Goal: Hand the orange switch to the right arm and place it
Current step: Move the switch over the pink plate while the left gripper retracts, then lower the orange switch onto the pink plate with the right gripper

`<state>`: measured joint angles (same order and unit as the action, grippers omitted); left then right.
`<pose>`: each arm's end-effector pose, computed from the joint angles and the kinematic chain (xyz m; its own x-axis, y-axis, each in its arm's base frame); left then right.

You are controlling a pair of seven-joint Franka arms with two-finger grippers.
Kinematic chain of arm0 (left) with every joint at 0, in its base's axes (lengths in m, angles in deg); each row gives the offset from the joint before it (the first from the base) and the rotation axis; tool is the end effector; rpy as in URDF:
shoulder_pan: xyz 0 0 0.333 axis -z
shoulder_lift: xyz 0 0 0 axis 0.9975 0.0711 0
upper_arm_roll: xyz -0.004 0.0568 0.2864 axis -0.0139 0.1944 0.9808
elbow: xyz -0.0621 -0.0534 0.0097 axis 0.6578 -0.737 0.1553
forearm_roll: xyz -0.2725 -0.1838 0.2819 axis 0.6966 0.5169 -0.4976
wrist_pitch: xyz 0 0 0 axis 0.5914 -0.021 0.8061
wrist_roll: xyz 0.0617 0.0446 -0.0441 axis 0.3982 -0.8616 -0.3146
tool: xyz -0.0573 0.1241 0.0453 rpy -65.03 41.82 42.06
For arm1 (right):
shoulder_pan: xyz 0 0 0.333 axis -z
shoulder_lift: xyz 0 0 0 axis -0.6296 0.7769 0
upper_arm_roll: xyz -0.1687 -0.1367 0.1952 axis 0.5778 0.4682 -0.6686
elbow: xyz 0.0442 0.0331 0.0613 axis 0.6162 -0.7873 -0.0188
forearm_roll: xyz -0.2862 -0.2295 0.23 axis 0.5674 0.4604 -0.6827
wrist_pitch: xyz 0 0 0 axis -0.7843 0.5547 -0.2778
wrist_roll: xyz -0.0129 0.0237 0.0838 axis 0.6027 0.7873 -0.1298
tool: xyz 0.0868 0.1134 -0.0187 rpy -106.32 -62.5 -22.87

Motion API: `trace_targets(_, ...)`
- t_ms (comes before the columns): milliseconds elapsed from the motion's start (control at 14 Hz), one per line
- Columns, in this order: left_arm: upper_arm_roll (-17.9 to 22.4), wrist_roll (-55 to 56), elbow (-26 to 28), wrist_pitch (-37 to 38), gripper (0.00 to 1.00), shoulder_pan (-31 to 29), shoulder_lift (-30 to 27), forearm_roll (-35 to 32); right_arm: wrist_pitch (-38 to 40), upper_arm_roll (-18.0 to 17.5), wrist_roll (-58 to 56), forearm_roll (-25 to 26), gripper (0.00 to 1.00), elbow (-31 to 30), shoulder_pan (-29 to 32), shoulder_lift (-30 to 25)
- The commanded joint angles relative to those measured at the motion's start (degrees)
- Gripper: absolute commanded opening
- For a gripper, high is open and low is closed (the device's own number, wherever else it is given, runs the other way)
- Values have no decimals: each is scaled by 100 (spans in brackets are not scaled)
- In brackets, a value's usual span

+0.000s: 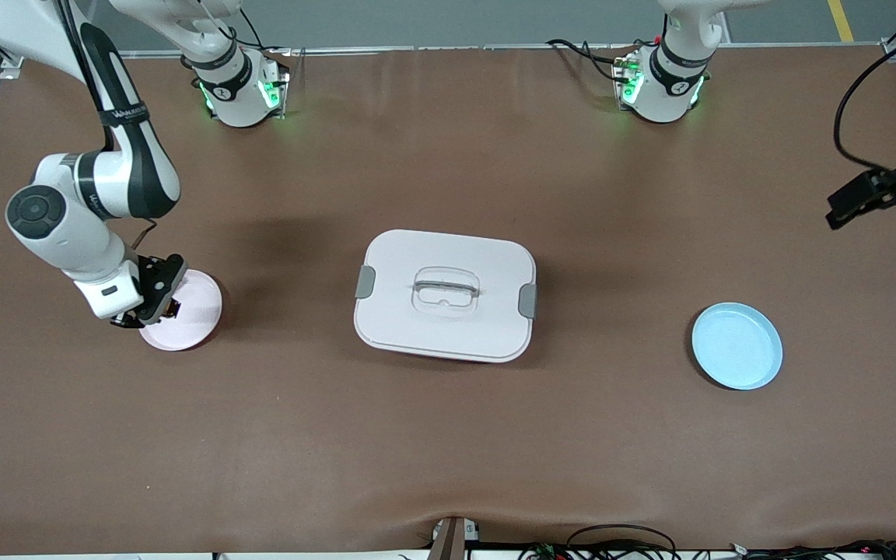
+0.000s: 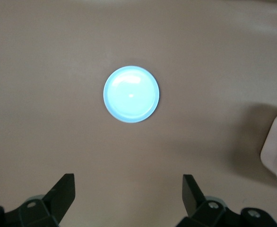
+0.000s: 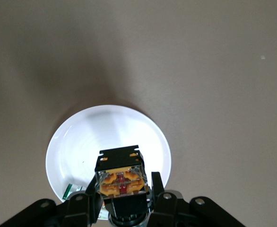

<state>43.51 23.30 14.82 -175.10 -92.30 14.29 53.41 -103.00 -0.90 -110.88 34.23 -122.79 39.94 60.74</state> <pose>0.6040 -0.0168 0.6021 0.9898 0.1377 0.0360 0.1398 -0.9880 -0.0657 0.5943 -0.0197 0.2102 0.2719 0.9577 -0.0948 0.9596 -0.2623 0.1024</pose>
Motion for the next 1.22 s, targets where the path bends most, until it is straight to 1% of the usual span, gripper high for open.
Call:
trace_targets(0,267,-507,347,59,100,207,-374,143,-106,-90,-66,199,0,-74,128,100)
trace_targets(287,364,-580,314,59,100,189,-472,179,-466,-90,-74,242,0,-74,277,583)
trace_targets(430,364,-484,313,59,100,154,-446,187,-476,-90,-74,242,0,-126,295,733)
trace_targets(573,364,-395,305,59,100,136,-429,240,-476,-99,-74,242,0,-161,268,821)
trace_targets(717,391,-343,305,59,100,40,-429,608,-502,-99,-74,242,0,-197,233,918)
trace_targets(932,364,-413,313,32,100,-13,-402,627,-528,-99,-75,242,0,-197,233,997)
trace_targets(1147,329,-439,331,-20,100,57,-393,557,-546,-99,-83,242,0,-249,233,1024)
